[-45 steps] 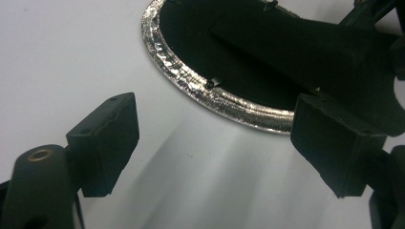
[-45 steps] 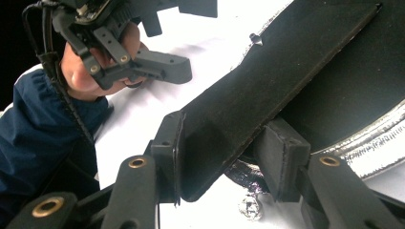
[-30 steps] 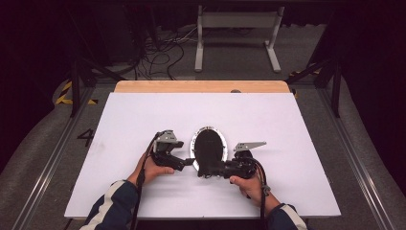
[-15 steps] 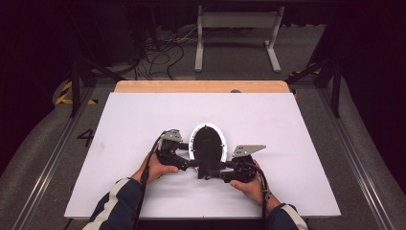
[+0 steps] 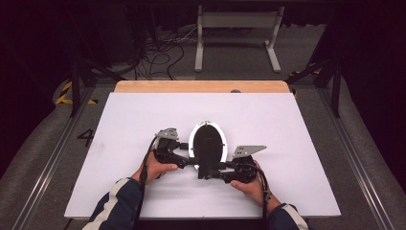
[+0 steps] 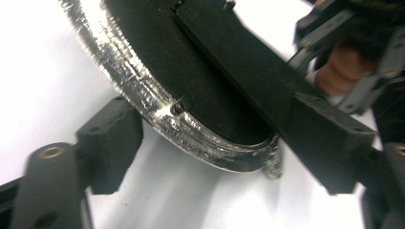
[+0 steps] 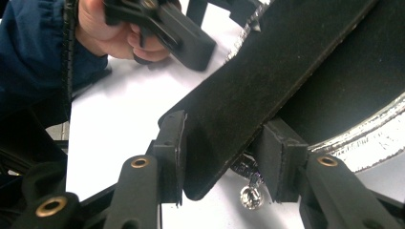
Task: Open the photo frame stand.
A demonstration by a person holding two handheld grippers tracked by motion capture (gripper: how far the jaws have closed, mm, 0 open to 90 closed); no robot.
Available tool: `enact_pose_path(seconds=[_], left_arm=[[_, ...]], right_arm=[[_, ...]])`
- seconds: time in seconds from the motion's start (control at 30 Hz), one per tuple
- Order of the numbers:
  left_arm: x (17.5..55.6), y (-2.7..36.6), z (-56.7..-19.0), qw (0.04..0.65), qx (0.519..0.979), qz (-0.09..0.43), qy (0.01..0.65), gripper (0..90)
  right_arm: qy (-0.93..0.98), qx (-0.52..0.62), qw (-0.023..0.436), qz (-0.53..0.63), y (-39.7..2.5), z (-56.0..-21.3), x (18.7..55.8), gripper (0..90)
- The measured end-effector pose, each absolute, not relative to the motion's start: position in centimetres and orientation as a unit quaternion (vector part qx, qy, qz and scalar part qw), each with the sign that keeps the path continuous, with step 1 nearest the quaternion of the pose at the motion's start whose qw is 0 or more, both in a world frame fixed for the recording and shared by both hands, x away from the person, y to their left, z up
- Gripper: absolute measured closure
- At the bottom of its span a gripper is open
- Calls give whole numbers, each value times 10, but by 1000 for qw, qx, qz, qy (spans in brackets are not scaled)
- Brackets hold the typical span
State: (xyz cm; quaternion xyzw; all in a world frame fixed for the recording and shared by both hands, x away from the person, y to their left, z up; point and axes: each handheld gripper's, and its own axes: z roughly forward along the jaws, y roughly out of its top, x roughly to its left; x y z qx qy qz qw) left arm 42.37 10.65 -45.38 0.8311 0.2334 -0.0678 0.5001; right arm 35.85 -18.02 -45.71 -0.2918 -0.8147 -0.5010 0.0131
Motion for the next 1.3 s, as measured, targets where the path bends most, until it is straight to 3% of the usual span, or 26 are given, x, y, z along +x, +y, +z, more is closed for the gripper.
enact_pose_path(seconds=[0.07, 0.27, 0.5, 0.63, 1.3], left_arm=[[422, 109, -450, 513, 825, -58, 230, 272], [421, 113, -449, 523, 824, -52, 214, 453], [415, 104, -451, 510, 836, -50, 196, 522], [415, 105, -450, 509, 838, -35, 191, 628], [402, 103, -435, 511, 836, 78, 185, 738]], right_arm=[[-814, -296, 12, -499, -180, -458, 359, 597], [-808, -310, 15, -500, -182, -459, 360, 676], [-808, -314, 15, -498, -182, -459, 360, 699], [-808, -315, 16, -498, -183, -459, 361, 708], [-800, -308, 13, -514, -186, -447, 358, 735]])
